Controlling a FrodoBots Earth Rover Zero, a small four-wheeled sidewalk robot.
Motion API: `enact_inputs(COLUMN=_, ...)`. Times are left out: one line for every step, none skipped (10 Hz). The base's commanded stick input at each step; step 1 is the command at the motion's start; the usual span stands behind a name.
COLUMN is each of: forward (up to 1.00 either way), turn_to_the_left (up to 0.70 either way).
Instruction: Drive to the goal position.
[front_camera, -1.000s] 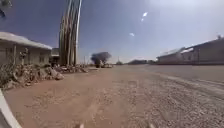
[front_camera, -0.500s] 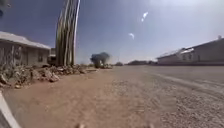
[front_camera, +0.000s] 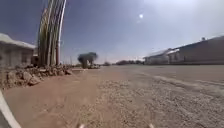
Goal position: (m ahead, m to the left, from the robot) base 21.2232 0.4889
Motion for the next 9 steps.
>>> enact_inputs(forward=0.70, turn_to_the_left=0.00)
enact_inputs(forward=0.70, turn_to_the_left=0.00)
enact_inputs(forward=0.70, turn_to_the_left=0.00)
enact_inputs(forward=0.70, turn_to_the_left=0.00)
enact_inputs(forward=0.70, turn_to_the_left=0.00)
enact_inputs(forward=0.70, turn_to_the_left=0.00)
enact_inputs(forward=0.70, turn_to_the_left=0.00)
enact_inputs(forward=0.70, turn_to_the_left=0.00)
enact_inputs(forward=0.70, turn_to_the_left=0.00)
